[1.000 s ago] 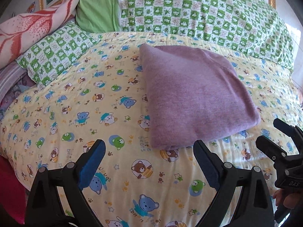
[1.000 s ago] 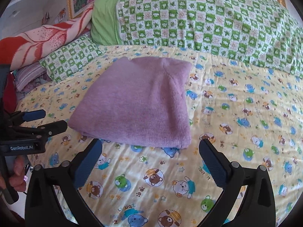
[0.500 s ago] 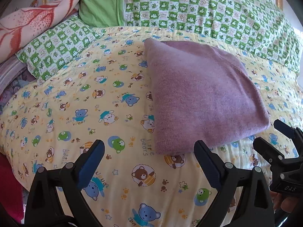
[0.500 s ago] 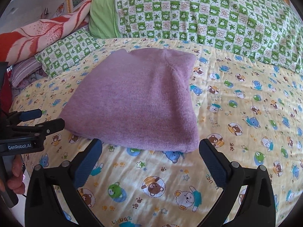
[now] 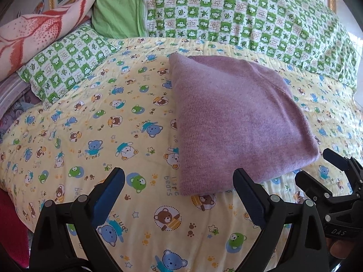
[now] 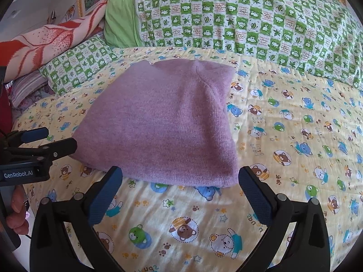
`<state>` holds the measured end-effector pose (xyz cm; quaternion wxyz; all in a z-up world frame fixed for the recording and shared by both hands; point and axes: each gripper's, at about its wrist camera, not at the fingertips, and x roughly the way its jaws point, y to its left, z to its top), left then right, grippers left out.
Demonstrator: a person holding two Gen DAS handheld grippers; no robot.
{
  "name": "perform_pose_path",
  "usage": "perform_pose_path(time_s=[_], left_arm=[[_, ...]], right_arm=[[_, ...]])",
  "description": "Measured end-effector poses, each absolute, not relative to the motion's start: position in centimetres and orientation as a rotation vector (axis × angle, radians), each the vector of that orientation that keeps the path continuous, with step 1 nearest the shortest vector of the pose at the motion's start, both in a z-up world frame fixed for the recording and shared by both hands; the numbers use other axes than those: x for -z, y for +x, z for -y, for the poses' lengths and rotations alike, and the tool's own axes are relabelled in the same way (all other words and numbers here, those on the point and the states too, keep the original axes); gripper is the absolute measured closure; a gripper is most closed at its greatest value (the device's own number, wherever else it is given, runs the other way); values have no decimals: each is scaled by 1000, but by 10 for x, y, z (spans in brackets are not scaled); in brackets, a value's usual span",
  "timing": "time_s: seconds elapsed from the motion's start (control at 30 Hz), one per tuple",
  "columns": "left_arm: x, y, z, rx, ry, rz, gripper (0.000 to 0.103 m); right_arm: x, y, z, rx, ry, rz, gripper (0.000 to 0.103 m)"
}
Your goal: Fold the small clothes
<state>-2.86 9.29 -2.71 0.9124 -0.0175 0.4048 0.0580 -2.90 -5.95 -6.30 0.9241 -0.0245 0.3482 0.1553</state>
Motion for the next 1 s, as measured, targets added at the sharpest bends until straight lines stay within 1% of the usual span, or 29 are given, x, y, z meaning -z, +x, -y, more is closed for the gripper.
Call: perform_pose_path(time_s=[1.0], left_arm=[[27, -30, -92, -123, -32, -835, 6]], right_arm=[[63, -31, 62, -285, -19, -719, 1]])
